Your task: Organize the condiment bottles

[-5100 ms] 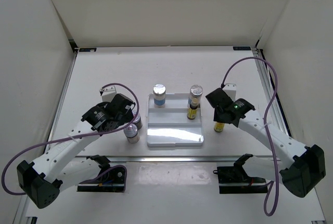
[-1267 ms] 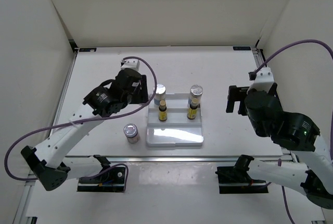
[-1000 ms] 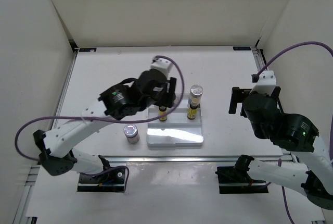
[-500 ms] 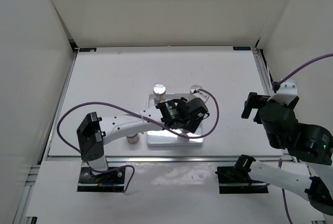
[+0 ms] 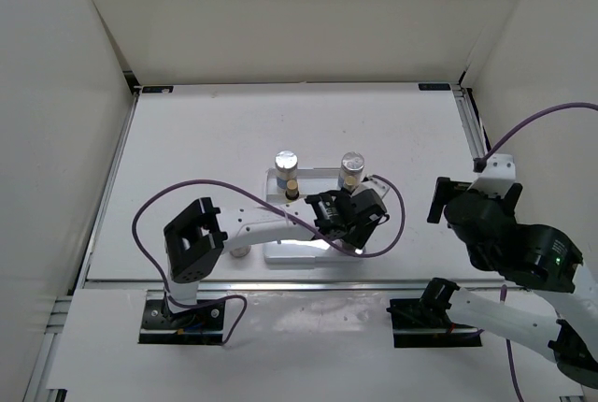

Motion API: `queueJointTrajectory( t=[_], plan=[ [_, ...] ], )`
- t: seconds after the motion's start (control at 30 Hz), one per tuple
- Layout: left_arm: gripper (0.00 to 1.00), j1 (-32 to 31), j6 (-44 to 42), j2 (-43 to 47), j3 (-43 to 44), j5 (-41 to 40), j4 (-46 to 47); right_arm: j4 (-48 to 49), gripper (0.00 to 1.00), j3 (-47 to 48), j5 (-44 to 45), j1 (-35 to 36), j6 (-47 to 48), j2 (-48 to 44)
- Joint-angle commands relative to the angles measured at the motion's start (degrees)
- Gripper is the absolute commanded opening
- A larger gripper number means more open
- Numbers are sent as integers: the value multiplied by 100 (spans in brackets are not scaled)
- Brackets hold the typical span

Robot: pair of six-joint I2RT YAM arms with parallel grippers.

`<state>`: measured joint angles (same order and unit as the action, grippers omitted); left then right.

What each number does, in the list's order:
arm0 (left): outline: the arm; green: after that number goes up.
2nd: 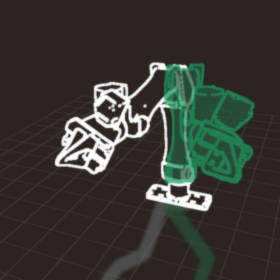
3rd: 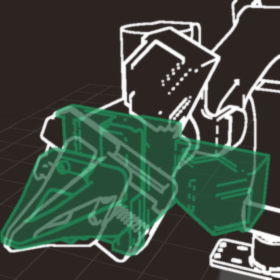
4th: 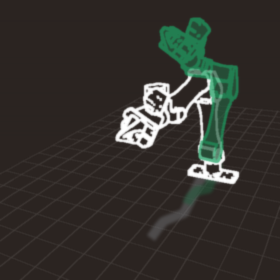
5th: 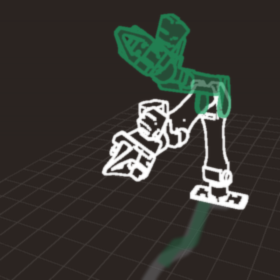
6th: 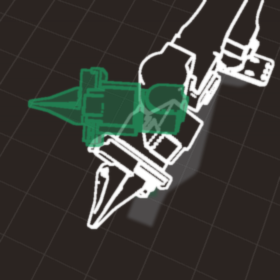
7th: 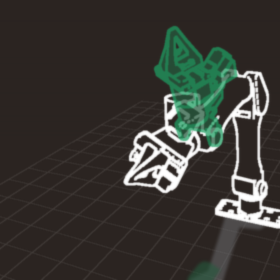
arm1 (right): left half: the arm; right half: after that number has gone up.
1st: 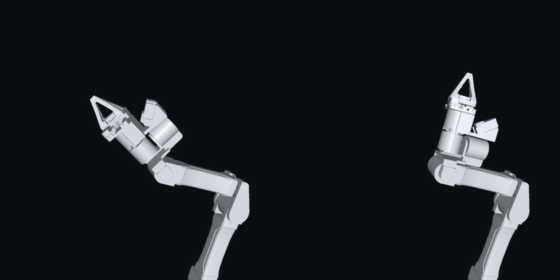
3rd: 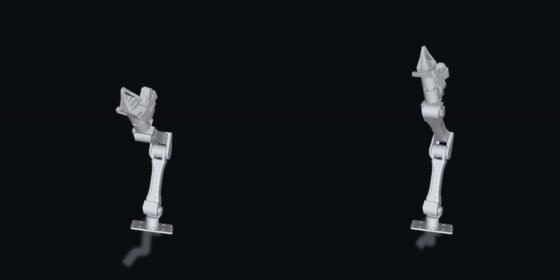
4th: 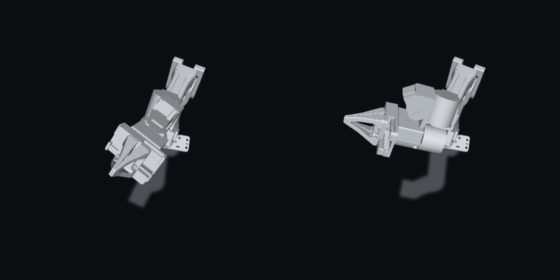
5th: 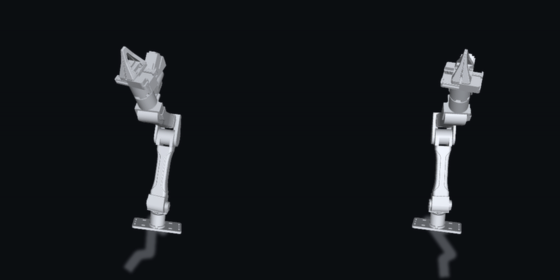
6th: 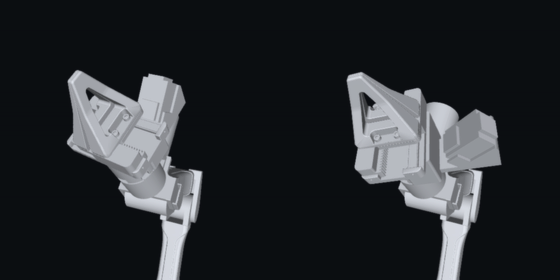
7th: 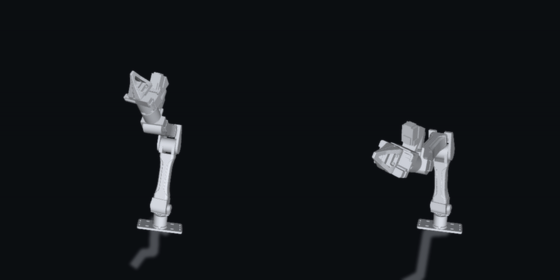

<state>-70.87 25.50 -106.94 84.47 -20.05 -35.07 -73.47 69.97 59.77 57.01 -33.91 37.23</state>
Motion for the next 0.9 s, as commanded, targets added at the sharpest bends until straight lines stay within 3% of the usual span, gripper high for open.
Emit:
queueJointTrajectory(
  t=[0.0,0.27,0.33,0.37,0.5,0.67,0.77,0.8,0.87],
  plan=[
    [12,-41,17,208,114,28,396,-281,100,-116,114,12,-554,-58],
    [57,-41,78,445,8,20,334,-353,100,-370,61,12,-810,-164],
    [76,-41,26,769,8,-217,282,-247,100,-431,9,12,-661,-225],
    [93,-41,-79,892,8,-401,281,-194,100,-432,9,12,-600,-225],
    [99,-146,-238,1682,237,-1270,-157,-194,100,-432,9,12,-599,-225],
    [99,-217,-432,2729,96,-2194,-429,-141,100,-485,9,12,-599,-278],
    [99,-269,329,3894,-473,-3064,-720,-88,100,-538,-44,12,-538,-278],
    [99,-269,551,3900,-727,-3231,-721,-88,100,-538,-44,12,-538,-278],
    [99,-269,1312,4767,-1734,-3645,-721,25,100,-599,-44,12,-485,-278]
  ],
)
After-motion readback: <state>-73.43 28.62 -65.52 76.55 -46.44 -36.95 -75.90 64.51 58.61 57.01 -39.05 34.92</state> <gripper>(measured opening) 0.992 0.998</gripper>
